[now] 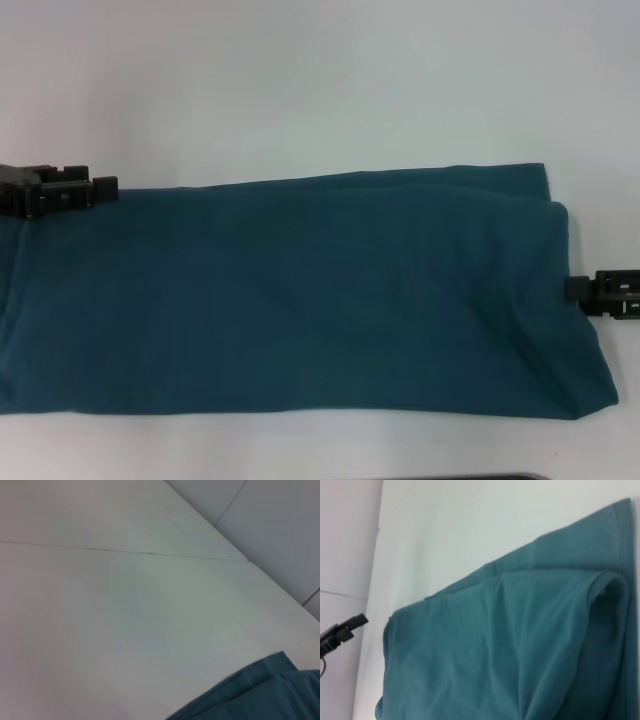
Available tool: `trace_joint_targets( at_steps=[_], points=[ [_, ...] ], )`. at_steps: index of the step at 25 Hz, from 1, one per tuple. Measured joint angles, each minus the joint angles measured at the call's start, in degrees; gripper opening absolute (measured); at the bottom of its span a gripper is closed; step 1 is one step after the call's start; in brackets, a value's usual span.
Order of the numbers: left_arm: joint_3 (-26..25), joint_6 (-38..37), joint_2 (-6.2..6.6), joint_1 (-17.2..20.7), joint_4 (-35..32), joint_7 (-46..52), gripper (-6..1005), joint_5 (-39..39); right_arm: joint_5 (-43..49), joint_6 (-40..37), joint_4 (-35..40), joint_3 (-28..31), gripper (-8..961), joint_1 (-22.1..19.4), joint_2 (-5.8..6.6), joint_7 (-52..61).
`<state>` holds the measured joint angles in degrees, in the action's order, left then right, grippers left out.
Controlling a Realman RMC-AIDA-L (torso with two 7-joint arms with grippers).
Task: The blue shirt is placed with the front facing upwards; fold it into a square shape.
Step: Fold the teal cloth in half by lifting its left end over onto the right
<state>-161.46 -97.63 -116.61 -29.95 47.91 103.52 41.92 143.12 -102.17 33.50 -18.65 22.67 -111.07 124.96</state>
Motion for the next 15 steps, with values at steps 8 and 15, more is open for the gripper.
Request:
trace_joint_targets(
  at_steps=[8, 15],
  points=[
    [-0.01, 0.13, 0.00, -0.02, -0.10, -0.22, 658, 0.00, -0.11, -1.82, -0.14, 3.01, 733, 0.90, -0.01, -0.03],
    [0.75, 0.51, -0.05, -0.03, -0.10, -0.33, 658, 0.00, -0.12, 0.13, -0.20, 2.47, 731, 1.80, -1.66, -0.06]
  ],
)
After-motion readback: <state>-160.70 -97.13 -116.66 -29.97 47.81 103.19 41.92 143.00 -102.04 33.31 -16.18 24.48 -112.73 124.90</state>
